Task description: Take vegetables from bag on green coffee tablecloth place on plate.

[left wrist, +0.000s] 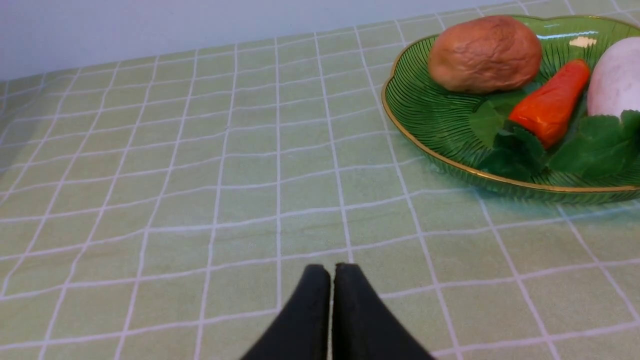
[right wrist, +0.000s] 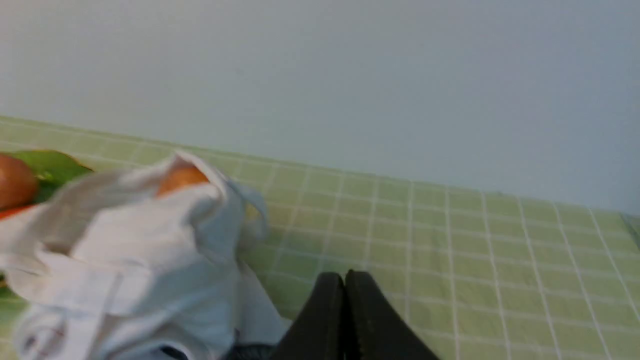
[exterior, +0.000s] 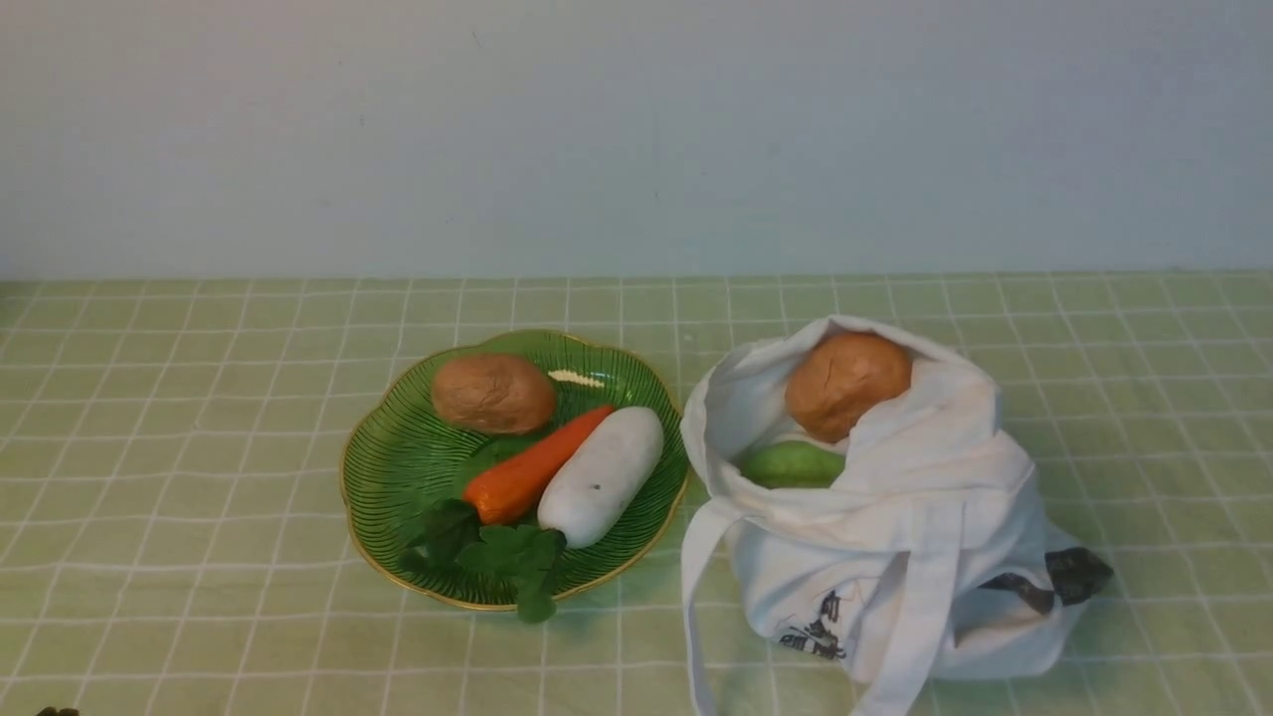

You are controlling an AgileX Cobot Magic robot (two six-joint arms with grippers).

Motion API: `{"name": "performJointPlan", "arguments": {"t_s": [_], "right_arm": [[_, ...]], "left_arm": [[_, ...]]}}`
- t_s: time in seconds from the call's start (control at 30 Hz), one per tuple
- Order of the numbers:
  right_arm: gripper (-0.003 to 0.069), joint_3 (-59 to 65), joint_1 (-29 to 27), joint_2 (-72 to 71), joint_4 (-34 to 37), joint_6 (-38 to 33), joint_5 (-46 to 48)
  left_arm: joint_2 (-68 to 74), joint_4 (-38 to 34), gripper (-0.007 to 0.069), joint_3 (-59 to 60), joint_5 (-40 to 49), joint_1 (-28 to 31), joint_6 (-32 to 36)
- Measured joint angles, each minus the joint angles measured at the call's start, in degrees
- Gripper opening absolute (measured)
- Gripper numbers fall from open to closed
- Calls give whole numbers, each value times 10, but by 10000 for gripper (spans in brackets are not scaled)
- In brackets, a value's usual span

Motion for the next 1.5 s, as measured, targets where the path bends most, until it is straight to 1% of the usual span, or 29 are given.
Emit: {"name": "performJointPlan", "arguments": {"t_s": [0.03, 0.1, 0.2, 0.3, 0.33, 0.37, 0.43, 0.67, 1.5], "right_arm": [[-15, 38, -20, -28, -2, -1, -6], [-15, 98, -37, -73, -5, -2, -19], [-15, 176, -40, -133, -9, -2, -48], [-15, 241, -40, -150, -3, 1, -78], [-15, 244, -40, -151, -1, 1, -78], [-15, 256, -40, -152, 8, 5, -100], [-15, 260, -40, -152, 22, 8, -121], [-15, 261, -40, -152, 39, 10, -131], [-15, 261, -40, -152, 41, 3, -132]], "left_arm": [[0, 0, -5, 0, 0, 0, 0], [0, 0, -5, 0, 0, 0, 0], [0, 0, -5, 0, 0, 0, 0], [0, 0, -5, 0, 0, 0, 0], [0, 0, -5, 0, 0, 0, 0], [0, 0, -5, 0, 1, 0, 0], [0, 0, -5, 0, 1, 0, 0], [0, 0, -5, 0, 1, 0, 0], [0, 0, -5, 0, 1, 0, 0]]}}
